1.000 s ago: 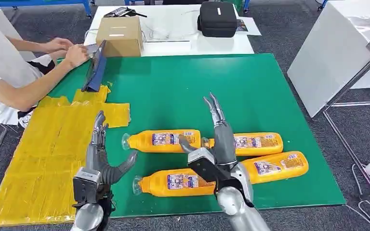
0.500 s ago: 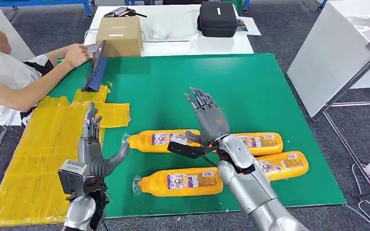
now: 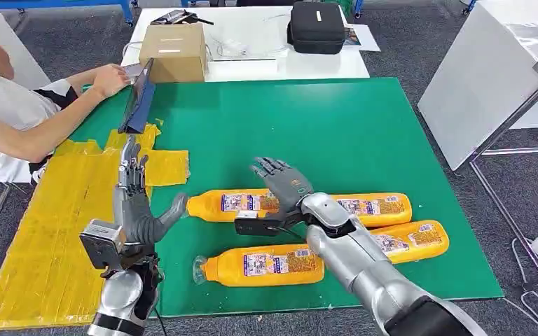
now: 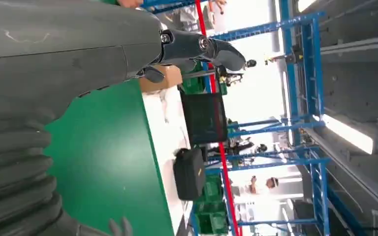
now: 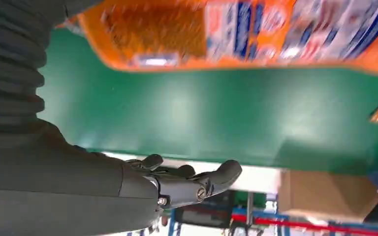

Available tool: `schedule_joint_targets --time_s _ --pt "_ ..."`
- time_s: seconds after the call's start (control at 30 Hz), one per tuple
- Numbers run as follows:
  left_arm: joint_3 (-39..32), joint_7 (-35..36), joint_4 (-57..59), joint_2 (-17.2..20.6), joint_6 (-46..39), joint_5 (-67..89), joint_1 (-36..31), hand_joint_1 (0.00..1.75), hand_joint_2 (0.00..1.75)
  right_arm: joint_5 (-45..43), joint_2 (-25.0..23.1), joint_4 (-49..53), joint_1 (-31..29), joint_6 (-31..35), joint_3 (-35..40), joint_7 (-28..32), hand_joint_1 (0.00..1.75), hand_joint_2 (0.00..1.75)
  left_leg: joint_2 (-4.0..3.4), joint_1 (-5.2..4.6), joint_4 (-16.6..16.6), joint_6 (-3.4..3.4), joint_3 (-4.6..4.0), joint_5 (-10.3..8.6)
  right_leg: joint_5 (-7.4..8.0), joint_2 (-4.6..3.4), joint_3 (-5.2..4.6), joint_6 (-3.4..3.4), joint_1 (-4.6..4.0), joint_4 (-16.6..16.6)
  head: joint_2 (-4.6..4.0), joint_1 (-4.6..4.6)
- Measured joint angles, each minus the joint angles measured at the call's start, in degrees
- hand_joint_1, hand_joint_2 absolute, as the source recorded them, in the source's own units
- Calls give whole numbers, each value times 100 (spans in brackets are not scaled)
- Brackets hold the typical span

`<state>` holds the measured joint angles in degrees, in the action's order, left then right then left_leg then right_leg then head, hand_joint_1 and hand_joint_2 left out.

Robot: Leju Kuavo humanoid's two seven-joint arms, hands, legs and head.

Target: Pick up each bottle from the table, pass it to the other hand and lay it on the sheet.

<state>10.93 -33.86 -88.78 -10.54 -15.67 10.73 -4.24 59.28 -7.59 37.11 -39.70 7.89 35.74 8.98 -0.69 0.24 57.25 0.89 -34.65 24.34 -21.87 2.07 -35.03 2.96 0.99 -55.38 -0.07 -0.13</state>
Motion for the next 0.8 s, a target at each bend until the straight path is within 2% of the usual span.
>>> schedule_joint_targets --time_s 0.37,0.63,0.67,0.7,0.73,0.77,0.8 --pt "33 -13 271 -11 7 -144 -191 0 175 -251 -149 -557 -165 -107 107 232 0 175 -1 0 0 0 1 0 0 0 0 0 0 0 0 0" --pt "72 -13 463 -33 7 -203 -319 0 175 -238 -201 -994 -347 -300 159 -376 3 175 0 0 1 0 1 0 0 0 0 0 0 0 0 0" --pt "79 -15 492 -37 7 -216 -341 0 175 -238 -201 -1064 -368 -299 162 -431 9 175 0 -1 1 0 1 0 0 0 0 0 1 0 0 2" --pt "79 -15 520 -42 7 -227 -360 0 175 -238 -201 -1127 -377 -299 162 -476 35 175 0 -1 2 0 1 0 1 0 0 0 1 0 0 0" --pt "85 -15 544 -44 7 -229 -378 0 175 -234 -199 -1178 -380 -299 162 -518 86 175 -1 -1 2 0 1 0 1 -1 0 0 1 0 0 2" --pt "92 -15 564 -44 7 -236 -394 0 175 -210 -197 -1230 -381 -299 162 -562 94 175 -1 -1 2 0 1 0 1 -1 0 0 1 0 0 0" --pt "96 -18 583 -44 7 -240 -408 0 175 -197 -192 -1274 -381 -297 162 -588 94 175 -1 -1 2 0 1 0 1 0 0 0 1 0 0 0"
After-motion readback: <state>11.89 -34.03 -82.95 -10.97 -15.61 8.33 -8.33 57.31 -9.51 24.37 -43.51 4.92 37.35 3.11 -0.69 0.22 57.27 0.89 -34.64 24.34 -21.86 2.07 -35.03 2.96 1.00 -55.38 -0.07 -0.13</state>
